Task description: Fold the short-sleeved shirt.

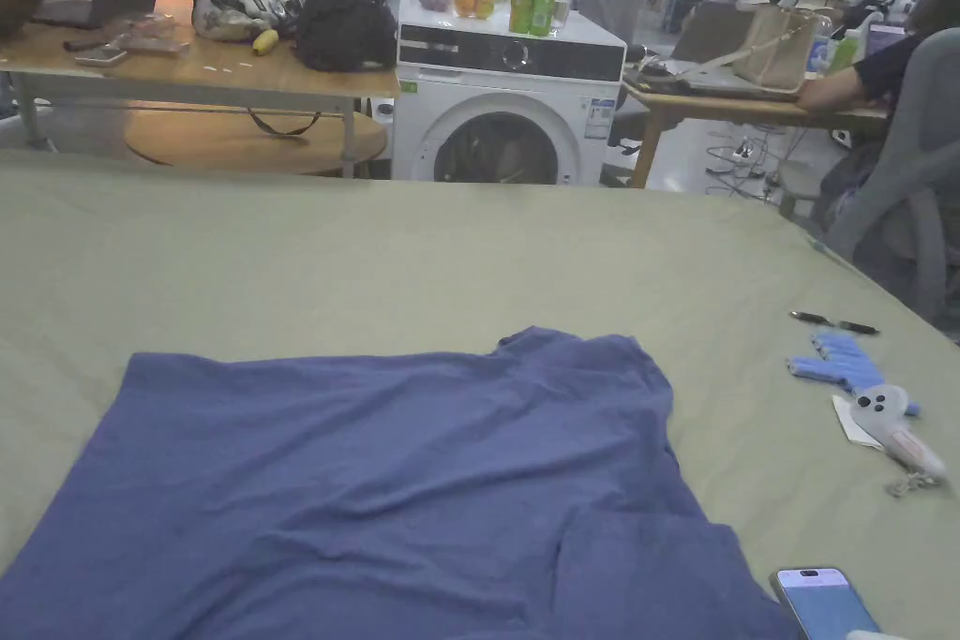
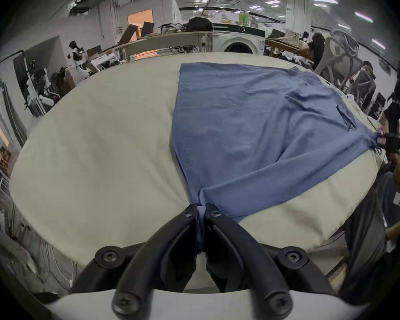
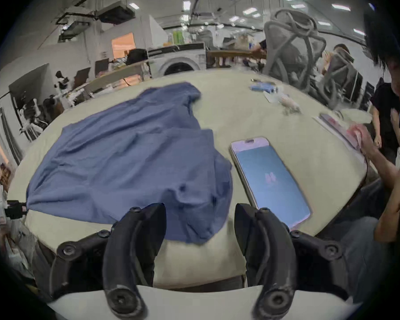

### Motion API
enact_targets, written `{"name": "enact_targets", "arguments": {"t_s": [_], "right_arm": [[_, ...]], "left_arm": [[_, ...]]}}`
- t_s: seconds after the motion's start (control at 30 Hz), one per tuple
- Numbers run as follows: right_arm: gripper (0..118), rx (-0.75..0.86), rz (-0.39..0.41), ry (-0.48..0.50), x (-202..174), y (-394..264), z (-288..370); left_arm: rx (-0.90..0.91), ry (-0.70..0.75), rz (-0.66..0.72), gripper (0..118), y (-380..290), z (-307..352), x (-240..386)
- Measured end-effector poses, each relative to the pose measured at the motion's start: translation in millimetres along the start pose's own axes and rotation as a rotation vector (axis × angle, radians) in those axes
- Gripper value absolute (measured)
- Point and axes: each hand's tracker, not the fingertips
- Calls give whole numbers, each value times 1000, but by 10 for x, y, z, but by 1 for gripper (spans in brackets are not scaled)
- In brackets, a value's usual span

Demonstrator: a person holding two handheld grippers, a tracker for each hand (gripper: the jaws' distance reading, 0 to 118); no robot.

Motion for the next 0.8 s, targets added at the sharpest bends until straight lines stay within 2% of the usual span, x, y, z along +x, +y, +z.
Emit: {"name": "enact_targets", "arguments": {"t_s": [0.07, 0.13, 0.17, 0.23, 0.3, 0.37, 0.47, 0.57, 0.63, 0.67, 0.73, 0.8], "right_arm": [[54, -88, -34, 11, 35, -41, -150], [27, -56, -13, -7, -32, -60, -134], [7, -44, 45, -19, -69, -36, -86], [5, -41, 86, -20, -122, -54, -51], [5, -42, 79, 12, -147, -61, -27], [5, -35, 88, 1, -178, -45, 14], [5, 56, 89, 29, -178, 149, 222], [5, 103, 96, 71, -167, 579, 190], [5, 146, 106, 93, -193, 946, 42], [5, 159, 114, 97, -216, 1117, -80], [5, 173, 127, 89, -267, 1407, -346], [5, 171, 100, 92, -341, 1647, -615]], "left_arm": [[6, -7, 23, 0, -11, 3, -23], [12, -15, 44, 0, -82, -82, -197], [15, -19, 53, 0, -94, -87, -224], [20, -26, 69, 0, -110, -77, -235], [23, -34, 78, 0, -119, -37, -201], [30, -47, 88, 0, -119, -1, -243], [176, -76, 147, 0, 37, 241, -326], [296, -97, 141, 0, 482, 328, -432], [338, -59, 82, 0, 892, 232, -468], [346, -37, 48, 0, 1182, 213, -297], [314, -36, 48, 0, 1504, -102, -344], [247, -70, 107, 0, 1758, -510, -460]]}}
